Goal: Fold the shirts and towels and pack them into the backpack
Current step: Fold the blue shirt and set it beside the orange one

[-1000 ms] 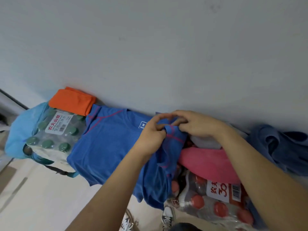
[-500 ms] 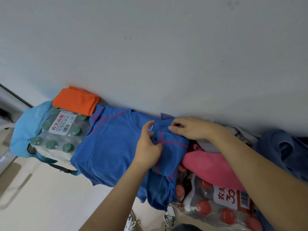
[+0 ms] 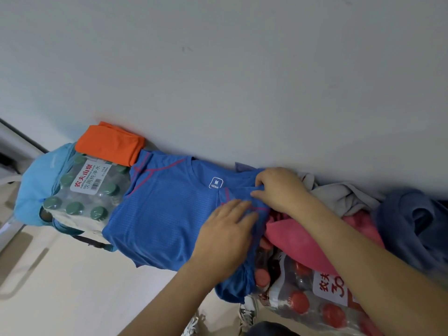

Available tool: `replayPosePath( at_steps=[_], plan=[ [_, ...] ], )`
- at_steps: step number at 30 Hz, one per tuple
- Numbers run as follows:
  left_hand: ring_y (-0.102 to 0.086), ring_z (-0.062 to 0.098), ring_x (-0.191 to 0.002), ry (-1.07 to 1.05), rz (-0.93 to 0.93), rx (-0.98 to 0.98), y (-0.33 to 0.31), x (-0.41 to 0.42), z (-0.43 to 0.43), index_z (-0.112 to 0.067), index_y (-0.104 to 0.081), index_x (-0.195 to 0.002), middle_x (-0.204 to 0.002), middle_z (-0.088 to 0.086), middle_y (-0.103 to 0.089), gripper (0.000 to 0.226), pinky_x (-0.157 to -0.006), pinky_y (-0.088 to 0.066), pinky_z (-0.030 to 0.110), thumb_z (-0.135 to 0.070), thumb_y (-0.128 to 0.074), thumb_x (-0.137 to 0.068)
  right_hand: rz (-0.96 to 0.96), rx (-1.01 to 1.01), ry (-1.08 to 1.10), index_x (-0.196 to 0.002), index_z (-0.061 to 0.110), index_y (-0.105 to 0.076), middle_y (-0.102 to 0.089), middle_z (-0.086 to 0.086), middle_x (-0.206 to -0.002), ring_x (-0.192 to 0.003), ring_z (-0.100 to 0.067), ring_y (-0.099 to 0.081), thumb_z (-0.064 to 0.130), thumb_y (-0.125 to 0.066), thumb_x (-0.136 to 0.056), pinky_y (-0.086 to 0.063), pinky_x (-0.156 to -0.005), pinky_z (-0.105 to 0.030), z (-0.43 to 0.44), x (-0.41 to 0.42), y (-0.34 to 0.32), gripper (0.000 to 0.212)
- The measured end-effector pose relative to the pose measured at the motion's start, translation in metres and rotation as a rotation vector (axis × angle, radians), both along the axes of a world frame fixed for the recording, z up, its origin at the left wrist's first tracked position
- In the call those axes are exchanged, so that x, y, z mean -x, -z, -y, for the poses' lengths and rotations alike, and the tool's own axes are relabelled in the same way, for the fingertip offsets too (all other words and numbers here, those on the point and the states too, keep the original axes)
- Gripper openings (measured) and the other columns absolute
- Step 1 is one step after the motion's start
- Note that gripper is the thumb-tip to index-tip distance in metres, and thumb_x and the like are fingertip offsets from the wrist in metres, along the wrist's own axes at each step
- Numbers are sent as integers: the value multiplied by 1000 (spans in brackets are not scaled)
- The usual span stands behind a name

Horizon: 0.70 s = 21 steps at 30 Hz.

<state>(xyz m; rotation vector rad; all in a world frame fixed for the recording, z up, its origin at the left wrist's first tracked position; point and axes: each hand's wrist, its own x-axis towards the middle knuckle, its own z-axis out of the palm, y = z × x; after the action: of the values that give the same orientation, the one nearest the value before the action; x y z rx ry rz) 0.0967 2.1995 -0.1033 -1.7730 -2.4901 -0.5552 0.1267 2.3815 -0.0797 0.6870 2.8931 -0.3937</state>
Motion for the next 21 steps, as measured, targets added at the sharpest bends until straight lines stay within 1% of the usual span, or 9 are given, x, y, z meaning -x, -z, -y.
replayPosePath(
  at_steps=[2, 5, 7, 9, 12, 14, 17, 19, 21],
  plan=[
    [-48, 24, -128, 69, -70, 202, 14, -4, 8, -21, -55, -131, -139, 5, -51, 47, -103, -43, 45, -39, -38, -91, -44, -97, 2, -105, 18, -64, -60, -6, -110, -109, -26, -51, 35, -65, -85, -48, -88, -36, 9, -5, 2, 26],
    [-40, 23, -136, 133, -114, 330, 28, 4, 17, -21, -41, -142, -149, 3, -40, 57, -107, -38, 49, -47, -33, -93, -239, -148, -3, -110, 16, -60, -53, -8, -106, -98, -28, -52, 14, -67, -81, -50, -77, -39, 26, -14, 2, 30],
    [-39, 24, -136, 195, -127, 333, 29, 11, 17, -21, -44, -140, -147, 4, -43, 56, -107, -36, 52, -48, -32, -93, -339, 61, 7, -109, 16, -62, -54, -5, -103, -87, -24, -57, 8, -60, -84, -49, -74, -36, 42, -19, 1, 27],
    [-40, 25, -135, 256, -119, 335, 25, 19, 16, -21, -49, -135, -144, 4, -46, 52, -107, -35, 52, -46, -33, -92, -311, 321, 91, -107, 19, -64, -58, 0, -101, -85, -15, -58, 11, -54, -89, -47, -82, -29, 58, -23, 5, 23],
    [-47, 22, -129, 354, 107, 210, 10, 36, 21, -22, -59, -124, -138, 1, -52, 41, -106, -41, 41, -35, -38, -91, -290, 390, 239, -107, 19, -65, -59, 2, -99, -84, -10, -56, 17, -56, -91, -46, -86, -26, 67, -24, 16, 19],
    [-55, 18, -115, 248, 241, 83, -4, 65, 36, -22, -65, -116, -125, -3, -61, 38, -92, -50, 33, -25, -40, -87, -219, 344, 277, -116, 19, -61, -50, 4, -100, -85, -10, -53, 26, -56, -93, -43, -85, -24, 72, -21, 16, 25],
    [-61, 24, -95, -95, 133, -124, -15, 132, 71, -18, -67, -106, -103, 0, -66, 30, -76, -54, 34, -12, -51, -81, -30, 186, 303, -124, 22, -53, -46, 1, -109, -94, -16, -56, 38, -51, -93, -46, -86, -32, 88, -11, 11, 35],
    [-60, 31, -91, -311, 118, -119, -16, 177, 97, -12, -65, -104, -99, 8, -63, 23, -74, -48, 37, -10, -62, -82, 73, 92, 371, -129, 23, -48, -47, -4, -118, -105, -22, -56, 40, -48, -93, -47, -87, -34, 104, 0, 3, 39],
    [-58, 34, -89, -449, 194, -11, -15, 207, 115, -11, -58, -102, -96, 10, -60, 24, -68, -39, 36, -26, -65, -85, 92, -3, 454, -132, 22, -46, -49, -8, -121, -111, -26, -53, 38, -49, -93, -47, -88, -34, 120, 14, -5, 42]
  ],
)
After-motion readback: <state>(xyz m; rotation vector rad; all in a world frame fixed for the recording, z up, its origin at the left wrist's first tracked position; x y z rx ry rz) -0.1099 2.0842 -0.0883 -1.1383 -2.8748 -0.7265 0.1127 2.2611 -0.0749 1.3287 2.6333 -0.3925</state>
